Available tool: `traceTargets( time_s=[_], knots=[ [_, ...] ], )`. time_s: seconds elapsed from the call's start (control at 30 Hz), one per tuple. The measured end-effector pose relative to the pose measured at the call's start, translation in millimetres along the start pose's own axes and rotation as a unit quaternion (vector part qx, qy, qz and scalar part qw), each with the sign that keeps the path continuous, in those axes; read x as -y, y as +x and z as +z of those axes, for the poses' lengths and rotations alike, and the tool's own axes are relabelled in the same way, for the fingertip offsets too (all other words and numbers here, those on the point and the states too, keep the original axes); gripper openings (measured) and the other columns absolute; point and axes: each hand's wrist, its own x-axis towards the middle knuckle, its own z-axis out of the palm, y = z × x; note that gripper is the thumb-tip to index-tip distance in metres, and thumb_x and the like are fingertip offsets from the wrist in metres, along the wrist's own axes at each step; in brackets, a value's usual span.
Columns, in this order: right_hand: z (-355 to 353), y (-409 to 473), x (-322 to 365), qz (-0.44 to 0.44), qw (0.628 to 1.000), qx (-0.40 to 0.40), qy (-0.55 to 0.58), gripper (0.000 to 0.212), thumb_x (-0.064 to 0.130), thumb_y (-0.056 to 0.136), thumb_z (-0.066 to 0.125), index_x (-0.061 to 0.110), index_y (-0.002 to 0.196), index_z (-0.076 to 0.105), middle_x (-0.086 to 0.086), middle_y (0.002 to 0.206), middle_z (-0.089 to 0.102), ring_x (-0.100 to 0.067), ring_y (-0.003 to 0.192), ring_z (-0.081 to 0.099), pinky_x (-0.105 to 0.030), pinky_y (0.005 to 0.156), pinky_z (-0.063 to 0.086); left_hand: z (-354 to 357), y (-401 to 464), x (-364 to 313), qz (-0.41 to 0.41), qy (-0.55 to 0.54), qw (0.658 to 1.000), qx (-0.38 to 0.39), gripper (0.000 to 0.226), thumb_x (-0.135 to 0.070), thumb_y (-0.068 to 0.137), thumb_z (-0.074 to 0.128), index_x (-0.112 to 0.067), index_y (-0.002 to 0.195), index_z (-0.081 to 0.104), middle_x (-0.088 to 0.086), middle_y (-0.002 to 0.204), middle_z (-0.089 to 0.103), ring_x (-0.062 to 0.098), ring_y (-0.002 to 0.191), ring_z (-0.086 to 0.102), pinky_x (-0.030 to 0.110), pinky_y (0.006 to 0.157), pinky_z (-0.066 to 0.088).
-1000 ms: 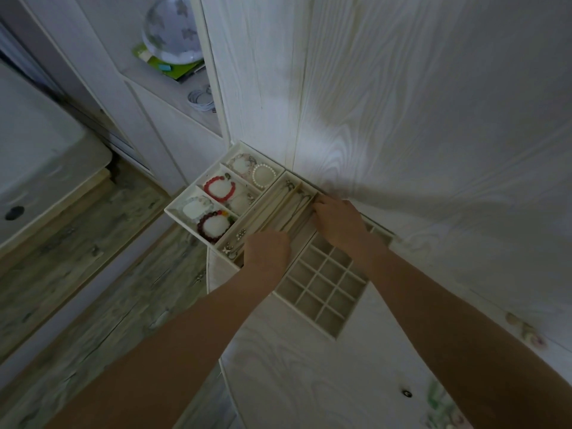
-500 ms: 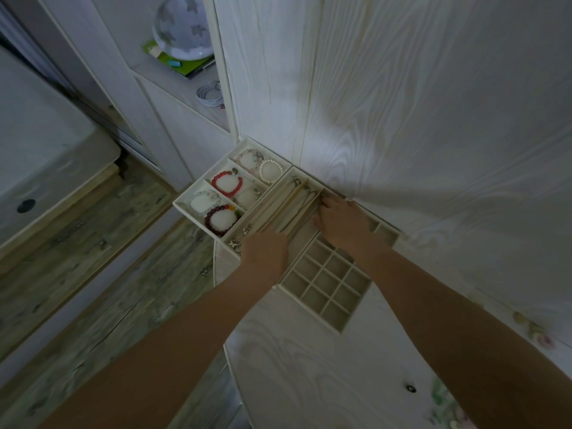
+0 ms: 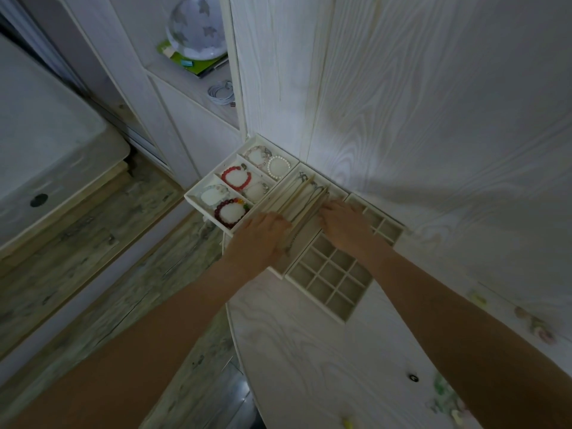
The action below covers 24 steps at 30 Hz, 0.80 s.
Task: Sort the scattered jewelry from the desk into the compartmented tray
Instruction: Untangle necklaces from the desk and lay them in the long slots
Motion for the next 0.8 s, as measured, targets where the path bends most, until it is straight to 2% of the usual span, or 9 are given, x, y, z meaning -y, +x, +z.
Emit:
traceTargets(
  time_s=[0.07, 0.13, 0.2, 0.33, 0.47, 0.63, 0.8],
  knots=[
    [1, 0, 0, 0.001, 1.000, 0.016, -0.005, 0.039, 0.019, 0.102, 0.030, 0.011, 0.135, 0.047, -0.005, 0.144, 0.041, -0.023, 0.138, 0.028, -0.039, 0.113, 0.020, 1, 1, 0, -0.023, -0.012, 0.999, 0.026, 0.068, -0.026, 0.067, 0.081, -0.013, 0.128, 0.053, 0.010, 0.131, 0.054, 0.030, 0.119, 0.052, 0.044, 0.094, 0.044],
    [3, 0, 1, 0.000, 1.000, 0.021, -0.014, 0.039, 0.019, 0.102, 0.029, 0.011, 0.136, 0.046, -0.005, 0.144, 0.042, -0.023, 0.138, 0.028, -0.040, 0.113, 0.020, 5, 5, -2, -0.034, -0.005, 0.999, 0.036, 0.077, -0.035, 0.072, 0.078, -0.013, 0.137, 0.043, 0.009, 0.143, 0.042, 0.028, 0.132, 0.040, 0.042, 0.106, 0.033],
    [3, 0, 2, 0.000, 1.000, 0.018, -0.019, 0.039, 0.018, 0.101, 0.030, 0.011, 0.136, 0.047, -0.006, 0.142, 0.043, -0.024, 0.137, 0.029, -0.041, 0.113, 0.019, 8, 10, -6, -0.053, -0.008, 0.996, 0.068, 0.080, -0.040, 0.080, 0.068, -0.014, 0.145, 0.029, 0.007, 0.153, 0.025, 0.025, 0.142, 0.021, 0.039, 0.114, 0.017],
    [5, 0, 2, 0.001, 1.000, 0.010, -0.020, 0.038, 0.020, 0.101, 0.031, 0.010, 0.134, 0.048, -0.007, 0.142, 0.042, -0.024, 0.137, 0.030, -0.040, 0.112, 0.020, 18, 13, -10, -0.073, 0.005, 0.996, 0.058, 0.078, -0.040, 0.085, 0.063, -0.013, 0.147, 0.024, 0.009, 0.156, 0.017, 0.026, 0.145, 0.010, 0.040, 0.117, 0.007],
    [3, 1, 1, -0.009, 1.000, 0.019, -0.021, 0.041, 0.022, 0.102, 0.030, 0.010, 0.140, 0.040, -0.007, 0.149, 0.034, -0.023, 0.140, 0.024, -0.042, 0.114, 0.015, 17, 16, -10, -0.084, 0.026, 0.991, 0.098, 0.083, -0.041, 0.086, 0.061, -0.016, 0.149, 0.013, 0.007, 0.158, 0.003, 0.024, 0.146, -0.004, 0.038, 0.117, -0.001],
    [3, 5, -2, -0.006, 0.999, 0.000, -0.039, 0.040, 0.021, 0.101, 0.031, 0.012, 0.138, 0.043, -0.005, 0.148, 0.037, -0.021, 0.141, 0.024, -0.044, 0.116, 0.010, 12, 20, -6, -0.088, 0.029, 0.986, 0.136, 0.090, -0.040, 0.083, 0.065, -0.017, 0.150, 0.009, 0.008, 0.158, -0.006, 0.025, 0.145, -0.011, 0.039, 0.117, -0.002],
    [3, 8, -6, 0.001, 1.000, -0.008, -0.001, 0.042, 0.023, 0.102, 0.028, 0.010, 0.140, 0.040, -0.006, 0.150, 0.032, -0.021, 0.142, 0.021, -0.042, 0.116, 0.010, 11, 19, -6, -0.069, 0.057, 0.985, 0.146, 0.087, -0.035, 0.086, 0.062, -0.016, 0.150, 0.006, 0.009, 0.158, -0.007, 0.027, 0.145, -0.013, 0.042, 0.119, -0.002]
  ],
)
